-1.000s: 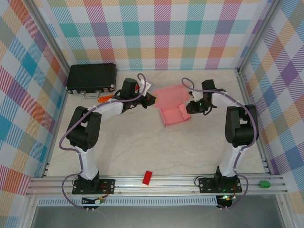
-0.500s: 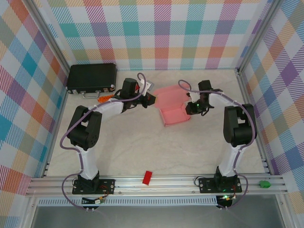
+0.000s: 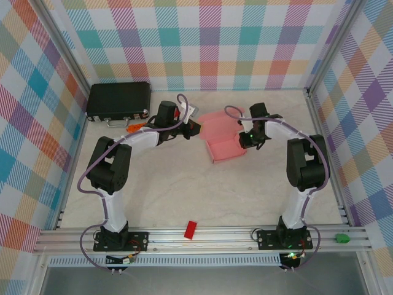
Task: Fold the paper box
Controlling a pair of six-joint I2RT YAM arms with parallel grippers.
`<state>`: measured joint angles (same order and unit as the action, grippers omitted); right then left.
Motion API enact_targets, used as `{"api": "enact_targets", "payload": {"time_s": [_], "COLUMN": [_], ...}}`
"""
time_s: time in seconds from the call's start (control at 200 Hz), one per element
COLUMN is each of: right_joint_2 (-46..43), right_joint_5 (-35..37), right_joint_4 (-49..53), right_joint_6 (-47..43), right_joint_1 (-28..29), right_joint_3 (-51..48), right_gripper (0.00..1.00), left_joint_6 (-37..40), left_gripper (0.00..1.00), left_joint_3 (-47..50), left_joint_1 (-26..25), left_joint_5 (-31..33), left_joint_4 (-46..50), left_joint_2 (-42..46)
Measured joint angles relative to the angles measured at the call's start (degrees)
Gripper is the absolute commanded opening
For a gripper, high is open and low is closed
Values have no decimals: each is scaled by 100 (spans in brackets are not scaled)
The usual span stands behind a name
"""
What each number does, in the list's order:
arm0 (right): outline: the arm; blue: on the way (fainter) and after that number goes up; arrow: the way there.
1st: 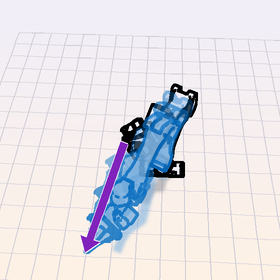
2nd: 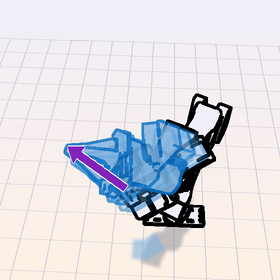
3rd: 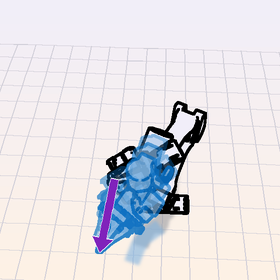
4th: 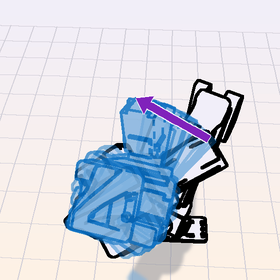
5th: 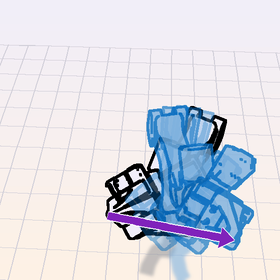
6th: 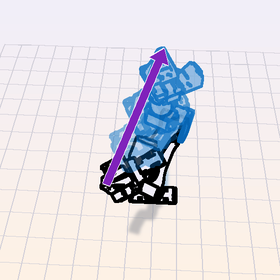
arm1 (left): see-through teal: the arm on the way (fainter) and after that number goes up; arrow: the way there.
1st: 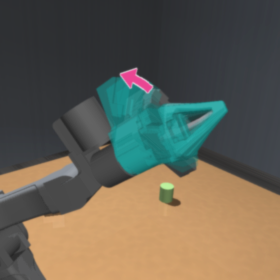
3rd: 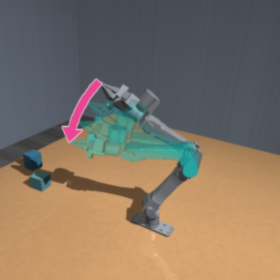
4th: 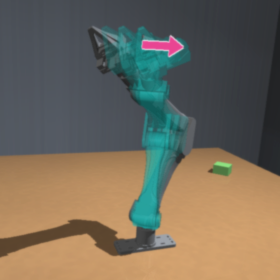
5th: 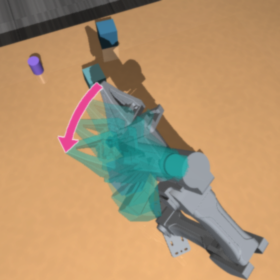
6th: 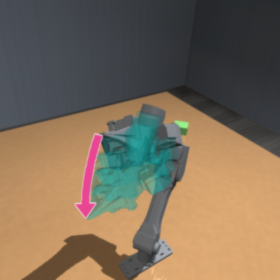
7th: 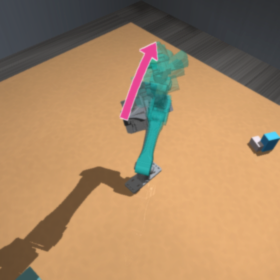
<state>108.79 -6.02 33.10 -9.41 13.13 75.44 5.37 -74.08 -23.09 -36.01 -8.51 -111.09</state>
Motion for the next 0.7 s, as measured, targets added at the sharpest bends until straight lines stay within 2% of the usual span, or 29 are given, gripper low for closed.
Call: {"api": "enact_targets", "payload": {"time_s": [0.7], "right_joint_2": [81], "right_joint_5": [938], "right_joint_4": [170], "right_joint_6": [282], "right_joint_1": [474], "right_joint_3": [192], "right_gripper": [11], "left_joint_6": [-109], "left_gripper": [0], "left_joint_3": [-72], "left_joint_1": [4], "left_joint_5": [2], "left_joint_4": [-46], "left_joint_2": [-96]}}
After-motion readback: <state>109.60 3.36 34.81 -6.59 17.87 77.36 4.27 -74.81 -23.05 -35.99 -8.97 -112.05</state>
